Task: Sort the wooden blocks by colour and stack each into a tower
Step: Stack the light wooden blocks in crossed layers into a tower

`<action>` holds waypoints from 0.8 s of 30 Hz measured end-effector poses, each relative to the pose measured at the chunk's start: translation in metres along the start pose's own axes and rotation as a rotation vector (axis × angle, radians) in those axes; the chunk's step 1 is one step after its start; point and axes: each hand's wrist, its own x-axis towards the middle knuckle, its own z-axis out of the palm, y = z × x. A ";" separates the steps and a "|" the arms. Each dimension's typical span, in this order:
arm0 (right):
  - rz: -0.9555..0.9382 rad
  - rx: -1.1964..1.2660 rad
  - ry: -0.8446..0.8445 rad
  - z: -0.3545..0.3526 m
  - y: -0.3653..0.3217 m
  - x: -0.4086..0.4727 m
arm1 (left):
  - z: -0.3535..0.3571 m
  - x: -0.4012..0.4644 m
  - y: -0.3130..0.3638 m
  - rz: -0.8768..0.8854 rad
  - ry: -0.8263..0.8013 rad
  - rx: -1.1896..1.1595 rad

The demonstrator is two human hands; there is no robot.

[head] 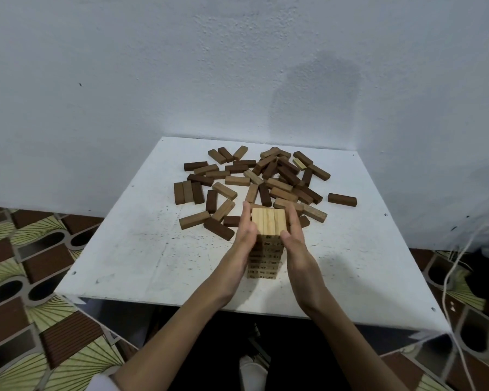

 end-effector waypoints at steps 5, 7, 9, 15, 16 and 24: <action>0.040 -0.042 0.008 -0.001 0.005 0.001 | 0.002 0.003 -0.006 -0.021 0.028 0.049; 0.038 -0.055 -0.004 -0.001 0.008 0.002 | 0.003 0.004 -0.007 -0.025 0.013 0.070; 0.036 -0.058 -0.010 0.001 0.008 0.002 | 0.005 0.003 -0.004 -0.030 0.021 0.084; 0.015 -0.058 -0.007 0.003 0.010 0.004 | 0.004 0.005 -0.007 -0.015 0.021 0.094; 0.012 -0.050 -0.007 0.003 0.010 0.004 | 0.004 0.005 -0.006 -0.019 0.016 0.085; -0.004 -0.061 -0.003 0.001 0.013 0.004 | 0.005 0.006 -0.006 -0.018 0.027 0.039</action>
